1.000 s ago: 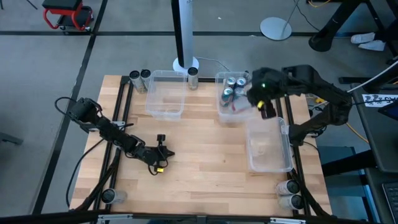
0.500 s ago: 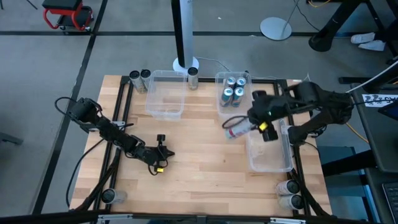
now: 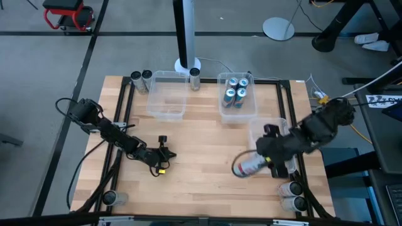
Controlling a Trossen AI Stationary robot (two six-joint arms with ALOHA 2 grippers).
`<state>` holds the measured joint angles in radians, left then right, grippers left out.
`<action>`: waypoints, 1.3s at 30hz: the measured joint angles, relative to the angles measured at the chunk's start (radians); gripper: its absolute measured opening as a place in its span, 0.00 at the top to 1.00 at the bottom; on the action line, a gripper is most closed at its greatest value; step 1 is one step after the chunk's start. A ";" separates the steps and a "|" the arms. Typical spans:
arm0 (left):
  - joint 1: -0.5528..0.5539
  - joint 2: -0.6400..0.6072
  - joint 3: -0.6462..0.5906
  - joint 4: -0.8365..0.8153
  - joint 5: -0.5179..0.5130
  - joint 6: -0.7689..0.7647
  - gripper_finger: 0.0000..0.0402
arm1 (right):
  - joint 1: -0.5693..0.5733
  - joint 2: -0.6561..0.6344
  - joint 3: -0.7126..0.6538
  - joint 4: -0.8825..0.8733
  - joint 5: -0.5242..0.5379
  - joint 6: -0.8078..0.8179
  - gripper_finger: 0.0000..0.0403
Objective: Sort soda cans
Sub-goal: Move the white pink soda can to the middle of the table
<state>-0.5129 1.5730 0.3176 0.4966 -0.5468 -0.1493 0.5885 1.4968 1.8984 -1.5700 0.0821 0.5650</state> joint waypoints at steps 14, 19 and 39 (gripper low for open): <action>0.000 0.000 0.000 0.012 0.000 -0.005 0.98 | 0.186 0.026 -0.125 0.000 0.229 0.084 0.39; 0.000 0.000 0.000 0.013 0.000 0.005 0.98 | 0.224 0.026 -0.195 0.000 0.495 0.008 0.39; 0.001 0.000 0.000 0.017 0.000 0.055 0.98 | -0.263 -0.064 -0.201 -0.003 0.473 -0.702 0.39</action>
<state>-0.5116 1.5730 0.3176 0.5140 -0.5468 -0.0943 0.3256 1.4330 1.6973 -1.5734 0.5549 -0.1375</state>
